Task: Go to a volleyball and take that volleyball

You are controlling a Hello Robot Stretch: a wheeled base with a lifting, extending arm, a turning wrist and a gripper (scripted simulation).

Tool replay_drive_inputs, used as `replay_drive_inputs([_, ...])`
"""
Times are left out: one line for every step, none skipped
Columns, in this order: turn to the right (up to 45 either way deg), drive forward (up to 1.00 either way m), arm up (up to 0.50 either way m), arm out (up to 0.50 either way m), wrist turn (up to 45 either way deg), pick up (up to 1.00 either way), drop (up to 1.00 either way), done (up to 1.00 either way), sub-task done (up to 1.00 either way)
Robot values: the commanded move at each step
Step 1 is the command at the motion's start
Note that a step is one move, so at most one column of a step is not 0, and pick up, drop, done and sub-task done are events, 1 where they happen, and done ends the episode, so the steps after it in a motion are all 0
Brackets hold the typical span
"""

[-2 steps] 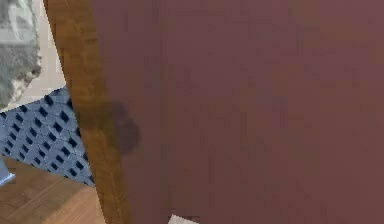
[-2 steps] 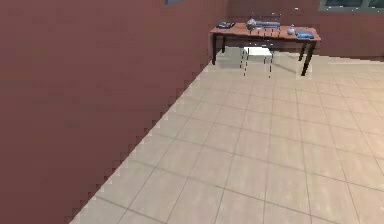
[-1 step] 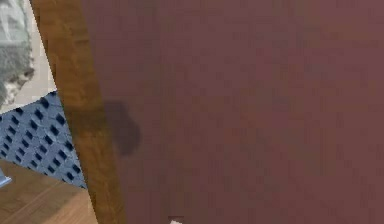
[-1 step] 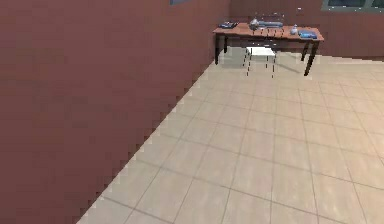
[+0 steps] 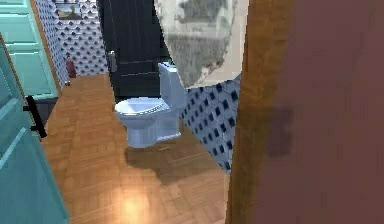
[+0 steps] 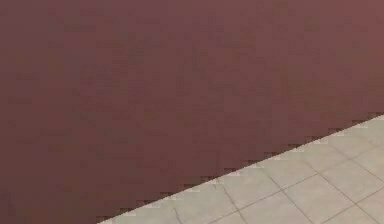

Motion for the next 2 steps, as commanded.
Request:
replay_drive_inputs([-24.0,0.00,0.00,0.00,0.0,0.00,0.00,0.00,0.00])
replay_drive_inputs([0.0,1.00,0.00,0.00,0.0,0.00,0.00,0.00,0.00])
